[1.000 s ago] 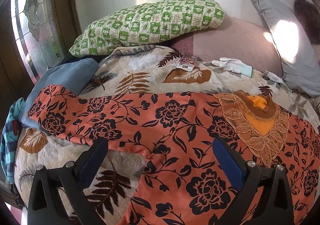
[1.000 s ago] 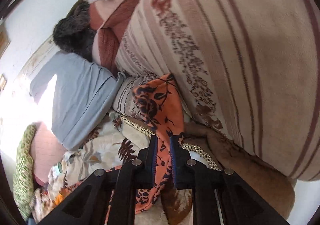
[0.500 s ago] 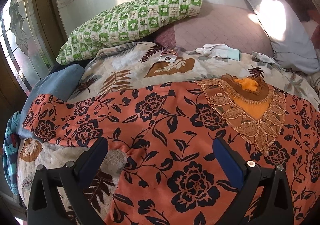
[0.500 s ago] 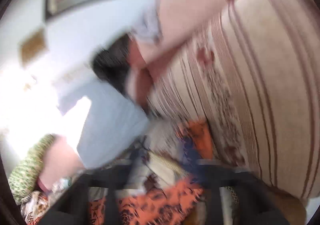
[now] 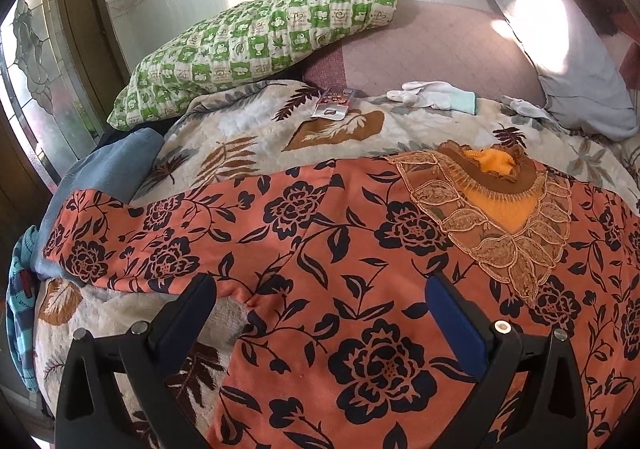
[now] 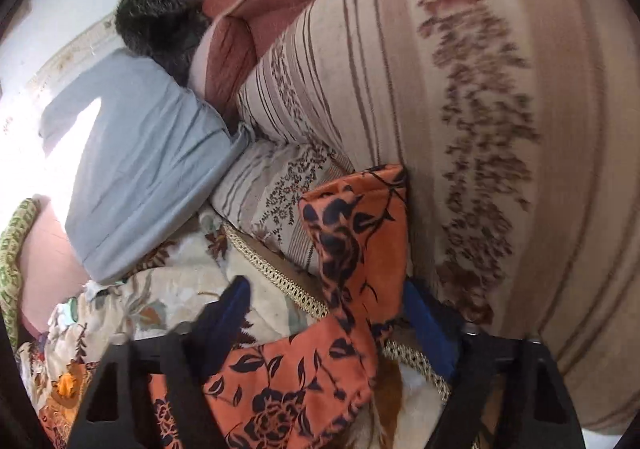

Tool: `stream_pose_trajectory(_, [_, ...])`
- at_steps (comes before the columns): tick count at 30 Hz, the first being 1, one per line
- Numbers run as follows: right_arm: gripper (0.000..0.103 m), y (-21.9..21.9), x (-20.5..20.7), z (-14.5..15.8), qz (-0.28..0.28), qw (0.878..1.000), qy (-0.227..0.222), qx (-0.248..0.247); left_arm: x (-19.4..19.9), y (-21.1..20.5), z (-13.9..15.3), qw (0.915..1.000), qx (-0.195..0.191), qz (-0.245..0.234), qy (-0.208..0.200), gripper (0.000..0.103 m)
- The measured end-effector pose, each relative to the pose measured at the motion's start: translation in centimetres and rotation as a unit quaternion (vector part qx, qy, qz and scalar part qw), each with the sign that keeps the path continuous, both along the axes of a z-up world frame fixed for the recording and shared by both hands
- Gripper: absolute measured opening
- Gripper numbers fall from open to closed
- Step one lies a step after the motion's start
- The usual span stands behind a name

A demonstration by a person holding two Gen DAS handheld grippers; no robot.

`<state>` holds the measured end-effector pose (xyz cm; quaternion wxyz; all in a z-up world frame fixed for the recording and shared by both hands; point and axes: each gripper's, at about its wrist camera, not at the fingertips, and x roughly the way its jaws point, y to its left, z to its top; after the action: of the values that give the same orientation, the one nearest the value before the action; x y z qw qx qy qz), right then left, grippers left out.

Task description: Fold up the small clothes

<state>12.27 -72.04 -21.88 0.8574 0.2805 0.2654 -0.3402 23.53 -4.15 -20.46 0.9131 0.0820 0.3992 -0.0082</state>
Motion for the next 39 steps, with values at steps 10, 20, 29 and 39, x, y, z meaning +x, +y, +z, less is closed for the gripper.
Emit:
stream_pose_trajectory(10, [0.006,2.8,-1.8,1.5,0.043,0.996,-0.075,0.036,0.0,1.5,0.7,0.9996,-0.026,0.011,-0.004,0.103])
stream_pose_trajectory(20, [0.006,22.2,5.8,7.3,0.298,0.933,-0.173,0.103,0.8,7.0,2.3,0.9952,-0.057,0.078,-0.019,0.103])
stream_pose_trajectory(29, [0.010,45.7,14.8,0.4,0.455,0.827,-0.171,0.284,1.6,16.2,2.1,0.9815,-0.072,0.176,-0.022,0.103])
stream_pose_trajectory(39, [0.072,52.9,15.7,-2.4,0.505,0.802,-0.137,0.286,1.6,19.9,1.4,0.9742,-0.089,0.207,-0.009,0.103])
